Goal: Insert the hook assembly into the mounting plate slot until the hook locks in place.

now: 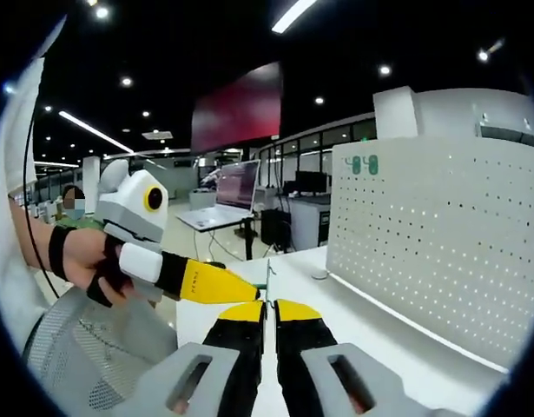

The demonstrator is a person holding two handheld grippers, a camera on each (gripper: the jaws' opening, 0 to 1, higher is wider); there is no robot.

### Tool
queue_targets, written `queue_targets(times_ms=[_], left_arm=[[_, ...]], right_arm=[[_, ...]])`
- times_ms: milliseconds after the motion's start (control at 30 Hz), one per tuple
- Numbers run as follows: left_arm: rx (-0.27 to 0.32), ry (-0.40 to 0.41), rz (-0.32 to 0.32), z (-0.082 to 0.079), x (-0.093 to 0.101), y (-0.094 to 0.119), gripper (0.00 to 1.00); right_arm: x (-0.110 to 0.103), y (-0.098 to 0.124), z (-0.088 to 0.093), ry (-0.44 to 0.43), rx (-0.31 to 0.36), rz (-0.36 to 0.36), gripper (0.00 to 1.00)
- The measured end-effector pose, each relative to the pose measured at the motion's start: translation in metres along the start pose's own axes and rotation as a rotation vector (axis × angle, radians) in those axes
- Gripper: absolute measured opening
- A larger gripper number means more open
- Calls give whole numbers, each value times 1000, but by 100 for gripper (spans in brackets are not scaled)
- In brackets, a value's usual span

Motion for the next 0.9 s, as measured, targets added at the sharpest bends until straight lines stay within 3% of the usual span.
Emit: queue_targets(times_ms=[200, 433, 500, 800, 900], left_arm=[[9, 7, 0, -1, 2, 2, 5], [-27, 32, -5, 2, 1, 4, 8], [-18, 27, 5, 2, 3, 5, 4], [-16, 50, -7, 2, 1, 6, 10], [-23, 46, -3, 2, 1, 6, 6]], right_arm=[[-3, 1, 0, -27, 19, 13, 2], [-1, 0, -2, -27, 39, 15, 2], [-2, -1, -2, 0, 26, 17, 2], [-2, -3, 1, 6, 11, 13, 2], [-1, -2, 1, -3, 30, 14, 2]])
Point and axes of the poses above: the point that each gripper's makers call its tool centre point, and the gripper's own axes: y roughly backward along the fingers, x roughly to its right, z roughly out of its underside, the point moved 10 cm from there along y, roughly backward along the fingers, and after that the axes turned 8 degrees about -x, right-handed, at the moved point
